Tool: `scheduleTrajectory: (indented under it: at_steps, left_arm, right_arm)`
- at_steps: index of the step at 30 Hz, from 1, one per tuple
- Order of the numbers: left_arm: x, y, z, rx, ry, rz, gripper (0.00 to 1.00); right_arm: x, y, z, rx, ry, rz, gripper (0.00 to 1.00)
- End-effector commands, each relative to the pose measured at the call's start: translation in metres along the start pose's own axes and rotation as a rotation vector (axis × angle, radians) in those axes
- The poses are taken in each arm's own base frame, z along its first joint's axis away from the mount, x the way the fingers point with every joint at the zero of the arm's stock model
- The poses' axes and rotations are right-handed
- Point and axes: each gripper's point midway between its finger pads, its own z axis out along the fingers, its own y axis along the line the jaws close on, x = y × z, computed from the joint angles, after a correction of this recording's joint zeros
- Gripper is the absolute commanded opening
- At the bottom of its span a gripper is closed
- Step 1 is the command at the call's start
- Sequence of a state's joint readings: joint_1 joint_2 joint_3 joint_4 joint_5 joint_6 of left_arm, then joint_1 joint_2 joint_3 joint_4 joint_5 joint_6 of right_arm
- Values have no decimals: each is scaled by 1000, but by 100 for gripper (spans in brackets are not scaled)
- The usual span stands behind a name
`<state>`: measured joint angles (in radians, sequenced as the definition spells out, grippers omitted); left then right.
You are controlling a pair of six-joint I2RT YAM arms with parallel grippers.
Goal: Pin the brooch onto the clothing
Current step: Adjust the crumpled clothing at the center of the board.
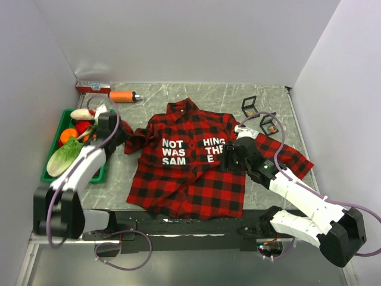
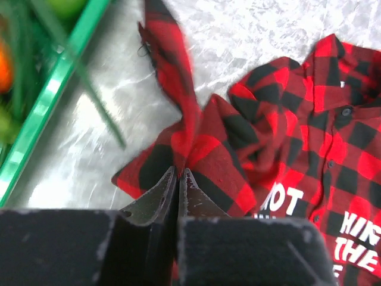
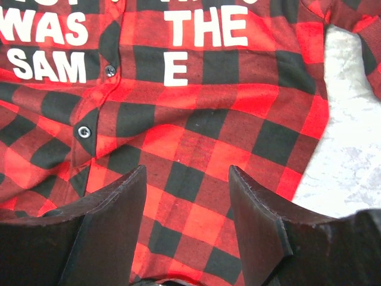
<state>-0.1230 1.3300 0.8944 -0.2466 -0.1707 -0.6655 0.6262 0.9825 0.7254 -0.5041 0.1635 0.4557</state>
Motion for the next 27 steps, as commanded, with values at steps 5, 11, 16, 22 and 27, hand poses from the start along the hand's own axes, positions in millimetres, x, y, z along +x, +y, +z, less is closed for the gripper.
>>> scheduleTrajectory:
  at_steps: [5, 11, 16, 22, 27]
  left_arm:
    - [66, 34, -31, 46, 38, -246, 19]
    - [78, 23, -55, 160, 59, -298, 67]
    - [37, 23, -80, 126, -50, -198, 93]
    - [6, 14, -56, 70, -5, -35, 84]
    - [-20, -4, -28, 101, -24, -36, 80]
  right_arm:
    - [-6, 13, 6, -61, -36, -7, 64]
    - [-7, 15, 5, -74, -41, -4, 64]
    - [-7, 14, 2, -70, -46, 2, 64]
    - [-6, 14, 1, -73, -42, 2, 64]
    - [-4, 7, -2, -50, -45, 3, 64]
